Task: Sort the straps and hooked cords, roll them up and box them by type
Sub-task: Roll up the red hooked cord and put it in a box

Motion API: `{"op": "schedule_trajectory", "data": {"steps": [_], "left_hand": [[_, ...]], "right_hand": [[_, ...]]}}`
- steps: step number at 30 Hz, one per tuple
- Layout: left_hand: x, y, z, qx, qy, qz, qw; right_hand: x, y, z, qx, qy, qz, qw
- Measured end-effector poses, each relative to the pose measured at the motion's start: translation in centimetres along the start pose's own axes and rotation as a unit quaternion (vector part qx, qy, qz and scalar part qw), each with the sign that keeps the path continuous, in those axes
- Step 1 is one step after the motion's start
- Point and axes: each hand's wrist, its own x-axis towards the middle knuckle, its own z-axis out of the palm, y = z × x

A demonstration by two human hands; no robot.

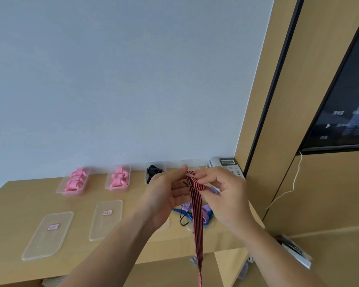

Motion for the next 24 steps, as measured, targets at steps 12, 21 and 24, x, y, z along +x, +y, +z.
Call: {"op": "schedule_trajectory", "data": {"steps": [12, 21, 24], "left_hand": [[0.5, -0.3, -0.3, 0.064, 0.031, 0.041, 0.997], [0.3, 0.0, -0.3, 0.105, 0.050, 0.114, 0.987], [0.2, 0.2, -0.5, 0.098, 0.043, 0.116, 0.987]], "right_hand": [[-0.5, 0.6, 0.6, -0.085, -0.032, -0.077, 0.993], [0.8, 0.1, 0.7, 0.058, -0.097, 0.288, 0.951], [1.0, 0.0, 0.6, 0.061, -0.104, 0.285, 0.951]]}}
